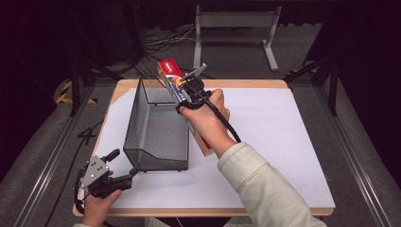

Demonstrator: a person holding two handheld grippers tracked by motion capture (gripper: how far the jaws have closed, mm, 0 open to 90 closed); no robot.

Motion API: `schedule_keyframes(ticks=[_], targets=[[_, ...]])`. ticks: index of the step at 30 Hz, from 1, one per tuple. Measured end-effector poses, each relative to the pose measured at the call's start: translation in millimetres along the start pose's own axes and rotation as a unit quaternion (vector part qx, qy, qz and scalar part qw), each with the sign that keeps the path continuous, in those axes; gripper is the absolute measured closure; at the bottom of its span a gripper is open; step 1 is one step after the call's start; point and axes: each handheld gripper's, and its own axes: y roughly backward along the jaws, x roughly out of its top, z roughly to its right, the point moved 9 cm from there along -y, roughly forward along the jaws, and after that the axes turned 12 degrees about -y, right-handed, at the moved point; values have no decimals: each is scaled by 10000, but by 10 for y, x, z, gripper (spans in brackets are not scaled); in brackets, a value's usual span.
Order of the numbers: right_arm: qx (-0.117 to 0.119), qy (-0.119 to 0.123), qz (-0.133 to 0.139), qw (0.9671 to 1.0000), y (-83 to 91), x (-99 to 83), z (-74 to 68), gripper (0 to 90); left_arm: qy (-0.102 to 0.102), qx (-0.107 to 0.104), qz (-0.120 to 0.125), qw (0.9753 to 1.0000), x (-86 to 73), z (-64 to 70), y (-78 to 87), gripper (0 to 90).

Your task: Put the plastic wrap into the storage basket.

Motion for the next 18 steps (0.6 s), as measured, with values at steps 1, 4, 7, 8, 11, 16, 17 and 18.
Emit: schedule_keyframes(ticks=[1,4,7,8,11,16,17,18], targets=[[0,0,0,10000,0,0,0,404,0,0,0,10000,0,0,0,141],[23,-41,-45,10000,-91,-34,-80,404,-1,-13,-7,10000,-1,5,6,141],[37,-112,-96,9999,-174,-58,-121,404,-1,10,7,10000,0,-1,16,141],[53,-127,-112,9998,-196,-64,-131,404,-8,16,8,10000,-1,-4,17,141],[67,-169,-150,9997,-242,-79,-157,403,11,20,-6,10000,-10,-8,18,141],[49,-215,-197,9996,-322,-127,-207,401,2,12,3,10000,-7,-9,22,141],[47,-231,-186,9995,-332,-136,-217,401,6,13,2,10000,-7,-9,21,142],[38,-232,-179,9996,-336,-141,-220,401,9,11,1,10000,-7,-9,21,142]])
